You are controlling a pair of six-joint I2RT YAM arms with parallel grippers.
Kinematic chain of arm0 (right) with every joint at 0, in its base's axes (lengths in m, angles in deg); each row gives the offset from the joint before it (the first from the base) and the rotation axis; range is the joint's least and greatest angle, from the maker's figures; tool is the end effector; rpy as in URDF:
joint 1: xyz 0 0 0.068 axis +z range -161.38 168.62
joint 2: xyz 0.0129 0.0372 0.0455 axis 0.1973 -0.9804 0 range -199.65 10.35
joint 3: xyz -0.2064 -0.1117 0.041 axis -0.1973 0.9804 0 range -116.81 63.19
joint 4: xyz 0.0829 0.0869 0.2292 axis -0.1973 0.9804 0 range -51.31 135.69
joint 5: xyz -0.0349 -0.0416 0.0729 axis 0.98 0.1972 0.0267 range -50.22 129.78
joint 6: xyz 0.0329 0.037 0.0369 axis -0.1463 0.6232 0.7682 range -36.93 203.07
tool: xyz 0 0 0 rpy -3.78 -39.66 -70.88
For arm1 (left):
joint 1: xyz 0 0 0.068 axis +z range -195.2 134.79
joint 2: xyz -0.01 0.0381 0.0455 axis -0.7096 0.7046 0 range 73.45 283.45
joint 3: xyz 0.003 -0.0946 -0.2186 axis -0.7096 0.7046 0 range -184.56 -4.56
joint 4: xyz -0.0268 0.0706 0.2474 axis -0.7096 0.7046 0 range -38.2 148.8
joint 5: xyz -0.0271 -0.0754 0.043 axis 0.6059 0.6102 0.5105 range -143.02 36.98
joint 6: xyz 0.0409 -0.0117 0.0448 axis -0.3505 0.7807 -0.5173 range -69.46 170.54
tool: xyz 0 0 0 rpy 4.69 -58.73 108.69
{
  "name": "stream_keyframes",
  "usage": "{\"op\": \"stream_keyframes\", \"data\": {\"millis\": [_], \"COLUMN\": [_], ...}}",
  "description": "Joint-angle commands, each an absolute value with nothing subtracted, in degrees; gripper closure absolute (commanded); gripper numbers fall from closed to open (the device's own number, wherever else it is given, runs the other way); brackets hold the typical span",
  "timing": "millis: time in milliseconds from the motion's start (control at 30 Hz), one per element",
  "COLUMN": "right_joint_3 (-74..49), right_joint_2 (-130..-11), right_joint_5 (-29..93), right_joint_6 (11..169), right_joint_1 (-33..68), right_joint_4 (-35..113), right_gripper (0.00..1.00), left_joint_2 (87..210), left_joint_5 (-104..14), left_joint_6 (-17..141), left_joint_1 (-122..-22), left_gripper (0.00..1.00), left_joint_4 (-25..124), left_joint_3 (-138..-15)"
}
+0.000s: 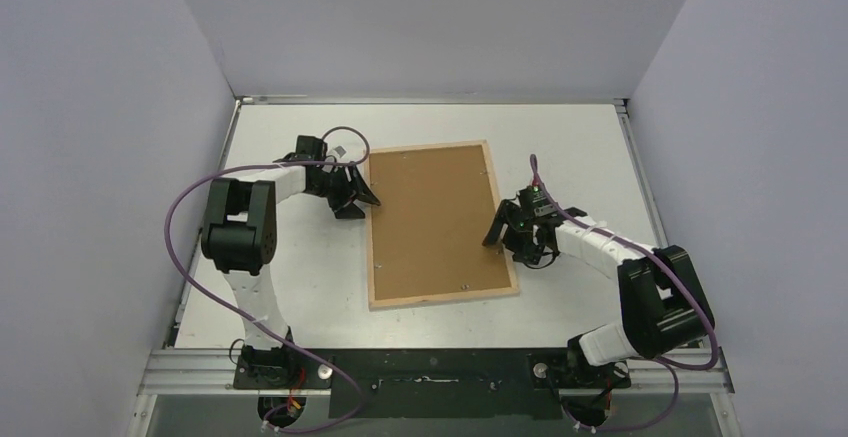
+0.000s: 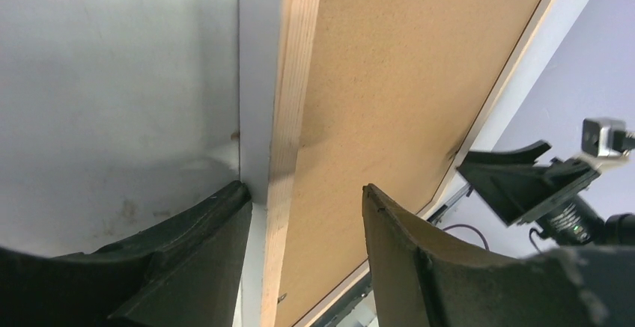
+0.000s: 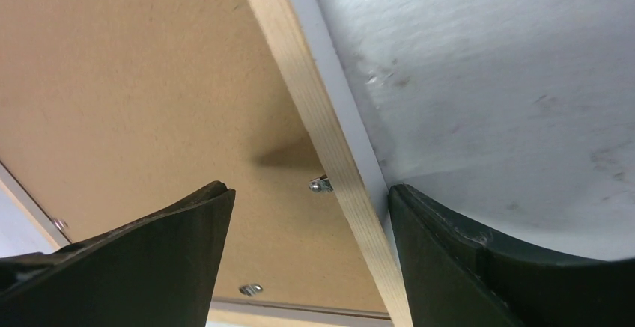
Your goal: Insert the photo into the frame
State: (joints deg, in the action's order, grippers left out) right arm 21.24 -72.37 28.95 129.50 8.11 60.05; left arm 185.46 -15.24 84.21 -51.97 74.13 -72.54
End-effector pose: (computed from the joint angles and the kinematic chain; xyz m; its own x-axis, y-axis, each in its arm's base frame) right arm 0.2512 0.0982 0.1212 -0.8718 0.4464 -0.2019 0.3209 0.8316 0.4532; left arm 0.3598 -0.0715 0.0982 -0.9440 -0.3292 -0.0226 -0.2238 0.6890 -0.6893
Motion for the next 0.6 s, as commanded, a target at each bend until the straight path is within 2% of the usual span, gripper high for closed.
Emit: {"op": "stream_keyframes", "data": {"millis": [0,233,567], "right_joint_3": [22.04,20.16,12.99], "right_joint_2": [-69.14,-71.57,-85.25], "right_joint_5": [22.98,19.23,14.31], "right_joint_6": [130.98,125.48,121.75], "right_joint_1": [11.95,19.67,28.28], "right_joint_4": [55.14,51.05,41.78], "right_gripper": [0.24,0.26,0.21], "left_joint_2": [188.16,192.77,199.65], "left_joint_5": [-12.58,-12.16,-7.12], "left_joint_6": [84.79,85.41,86.68], "left_joint_1": [-52.23,-52.29,-53.67], "left_gripper": [0.47,0.47,0.47], "left_joint_4": [73.76,74.05,70.19], "left_joint_3": [-79.87,-86.45,-91.14]}}
